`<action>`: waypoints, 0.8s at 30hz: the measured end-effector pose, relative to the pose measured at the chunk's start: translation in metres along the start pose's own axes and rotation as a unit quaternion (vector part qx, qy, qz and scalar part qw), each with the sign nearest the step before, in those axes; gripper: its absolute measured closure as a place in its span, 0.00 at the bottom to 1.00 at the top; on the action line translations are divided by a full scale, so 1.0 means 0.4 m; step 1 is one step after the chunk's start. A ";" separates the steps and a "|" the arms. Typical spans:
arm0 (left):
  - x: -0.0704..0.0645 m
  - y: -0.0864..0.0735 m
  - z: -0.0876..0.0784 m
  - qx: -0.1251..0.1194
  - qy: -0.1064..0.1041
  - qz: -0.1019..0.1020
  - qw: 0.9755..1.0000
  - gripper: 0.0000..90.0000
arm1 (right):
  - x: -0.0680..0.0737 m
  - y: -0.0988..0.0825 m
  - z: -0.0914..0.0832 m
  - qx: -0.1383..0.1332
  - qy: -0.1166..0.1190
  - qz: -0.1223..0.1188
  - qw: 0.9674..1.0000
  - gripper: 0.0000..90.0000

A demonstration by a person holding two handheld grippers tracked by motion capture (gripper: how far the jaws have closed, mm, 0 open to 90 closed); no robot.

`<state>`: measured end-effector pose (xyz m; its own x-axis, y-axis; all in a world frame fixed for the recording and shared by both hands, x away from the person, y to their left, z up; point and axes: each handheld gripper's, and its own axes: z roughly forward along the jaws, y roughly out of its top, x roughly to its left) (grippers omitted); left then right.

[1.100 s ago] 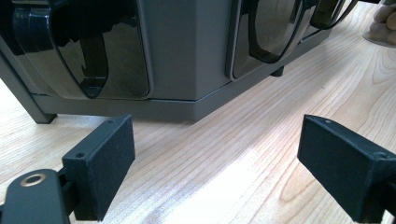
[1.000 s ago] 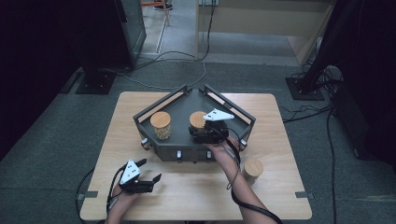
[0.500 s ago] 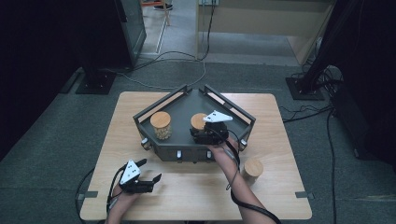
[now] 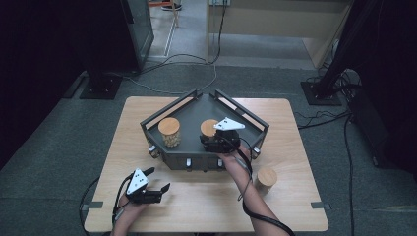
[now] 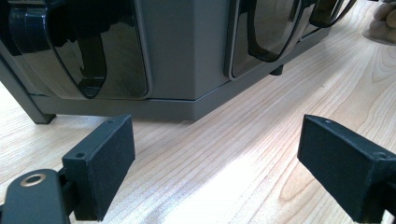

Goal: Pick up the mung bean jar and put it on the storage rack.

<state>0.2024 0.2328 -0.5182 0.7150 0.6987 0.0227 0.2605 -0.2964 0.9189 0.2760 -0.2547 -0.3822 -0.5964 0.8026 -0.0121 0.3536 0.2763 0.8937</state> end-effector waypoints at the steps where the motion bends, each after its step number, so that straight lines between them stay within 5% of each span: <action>1: 0.000 0.000 0.000 0.000 0.000 0.000 1.000 0.12 | 0.000 0.000 0.000 0.000 0.000 0.000 1.000 0.28; 17: -0.002 0.002 0.001 0.003 0.001 0.004 1.000 0.12 | -0.024 -0.007 -0.020 -0.006 0.017 0.014 1.000 0.23; 24: -0.002 0.002 0.001 0.003 0.002 0.005 1.000 0.12 | -0.023 -0.017 -0.032 -0.003 0.013 0.000 1.000 0.21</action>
<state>0.2023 0.2316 -0.5175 0.7154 0.6980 0.0322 0.2576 -0.3063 0.9164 0.2697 -0.2709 -0.3824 -0.6148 0.7887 -0.0001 0.3503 0.2732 0.8959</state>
